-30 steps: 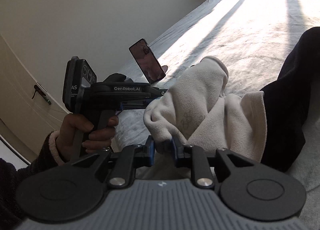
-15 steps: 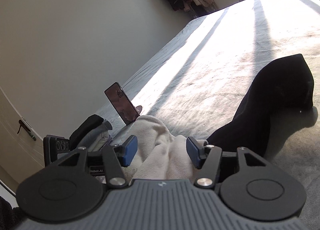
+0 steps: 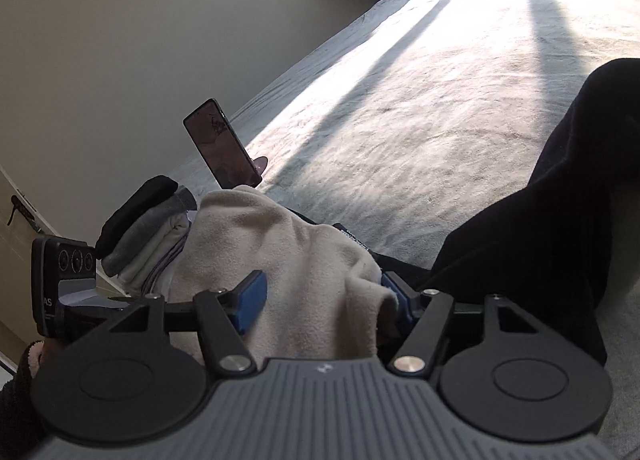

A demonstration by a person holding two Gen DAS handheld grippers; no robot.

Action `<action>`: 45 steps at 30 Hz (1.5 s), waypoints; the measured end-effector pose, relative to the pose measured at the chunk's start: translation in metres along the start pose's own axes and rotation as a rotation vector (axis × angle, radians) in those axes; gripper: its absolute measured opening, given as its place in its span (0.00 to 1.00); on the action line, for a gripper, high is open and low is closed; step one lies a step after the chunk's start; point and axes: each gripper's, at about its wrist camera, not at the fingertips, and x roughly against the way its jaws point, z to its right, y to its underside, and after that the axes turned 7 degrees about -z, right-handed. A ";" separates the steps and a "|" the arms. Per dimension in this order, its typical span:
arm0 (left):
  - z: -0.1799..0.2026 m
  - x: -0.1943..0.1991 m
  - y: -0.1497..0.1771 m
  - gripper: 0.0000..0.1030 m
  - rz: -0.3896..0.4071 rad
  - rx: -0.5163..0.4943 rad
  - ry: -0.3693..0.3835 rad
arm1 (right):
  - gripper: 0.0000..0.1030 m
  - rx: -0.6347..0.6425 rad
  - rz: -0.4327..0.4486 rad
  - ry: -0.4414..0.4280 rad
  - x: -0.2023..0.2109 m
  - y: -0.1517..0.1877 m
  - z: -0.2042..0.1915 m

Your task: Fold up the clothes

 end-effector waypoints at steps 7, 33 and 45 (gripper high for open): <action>0.017 0.008 -0.009 0.04 0.069 -0.017 -0.006 | 0.16 0.023 0.068 0.053 0.030 -0.002 -0.005; 0.187 -0.026 0.012 0.04 0.146 -0.480 0.405 | 0.12 -0.054 0.289 0.261 0.224 0.079 0.030; 0.185 -0.036 0.026 0.36 0.078 -0.537 0.408 | 0.31 -0.197 0.254 0.264 0.226 0.096 0.074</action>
